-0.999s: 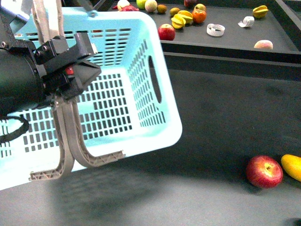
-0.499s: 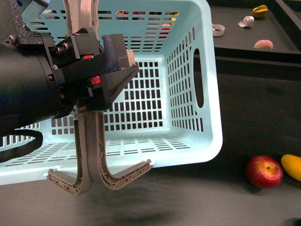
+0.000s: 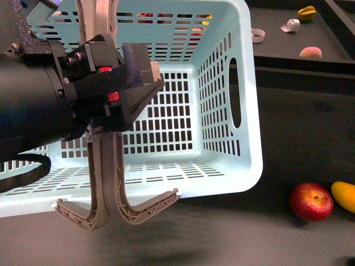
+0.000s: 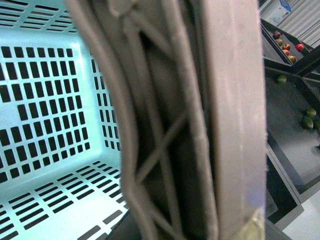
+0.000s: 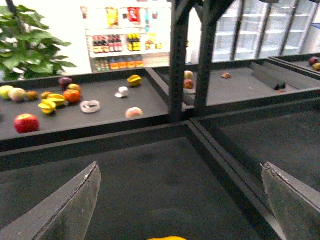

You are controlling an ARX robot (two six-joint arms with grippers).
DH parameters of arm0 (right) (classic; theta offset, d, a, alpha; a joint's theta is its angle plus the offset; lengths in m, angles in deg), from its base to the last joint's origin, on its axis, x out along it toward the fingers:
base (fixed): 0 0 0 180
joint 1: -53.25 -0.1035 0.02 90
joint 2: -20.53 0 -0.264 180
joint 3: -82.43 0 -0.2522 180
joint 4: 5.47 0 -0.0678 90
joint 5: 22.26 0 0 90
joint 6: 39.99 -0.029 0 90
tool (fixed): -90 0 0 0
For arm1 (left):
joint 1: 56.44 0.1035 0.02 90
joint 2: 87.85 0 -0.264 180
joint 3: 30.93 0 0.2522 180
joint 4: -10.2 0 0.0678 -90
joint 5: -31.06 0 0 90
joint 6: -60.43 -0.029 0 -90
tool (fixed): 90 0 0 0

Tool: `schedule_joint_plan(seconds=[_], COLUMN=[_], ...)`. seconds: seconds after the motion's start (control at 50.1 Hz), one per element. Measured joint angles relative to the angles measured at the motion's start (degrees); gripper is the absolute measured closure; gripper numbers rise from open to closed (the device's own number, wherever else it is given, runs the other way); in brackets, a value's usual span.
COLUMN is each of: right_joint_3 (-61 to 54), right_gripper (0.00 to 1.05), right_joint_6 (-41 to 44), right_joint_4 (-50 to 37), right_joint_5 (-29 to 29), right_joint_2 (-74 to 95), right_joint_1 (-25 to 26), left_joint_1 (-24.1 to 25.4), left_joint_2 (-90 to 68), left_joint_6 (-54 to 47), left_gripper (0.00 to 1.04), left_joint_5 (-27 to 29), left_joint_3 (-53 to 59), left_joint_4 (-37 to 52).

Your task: Pick mango with right arm and hold basket with left

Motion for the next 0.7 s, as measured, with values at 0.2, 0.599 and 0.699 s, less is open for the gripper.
schedule_joint_plan(seconds=[0.2, 0.599, 0.699], right_joint_3=[3.41, 29.03, 34.36], right_gripper=[0.08, 0.08, 0.08], right_joint_6=[3.65, 27.89, 32.92], right_joint_4=[-25.16, -31.85, -30.12], right_joint_5=[-13.42, -27.28, -27.61], right_joint_2=[34.21, 99.1, 106.73], right_joint_1=[15.82, 28.04, 28.04], left_joint_1=[-0.04, 0.0, 0.0], left_joint_2=[0.0, 0.0, 0.0], left_joint_6=[-0.09, -0.28, -0.26], left_gripper=[0.88, 0.88, 0.88], left_joint_5=[0.04, 0.17, 0.0], left_joint_3=[0.0, 0.0, 0.0], left_joint_4=[0.0, 0.0, 0.0])
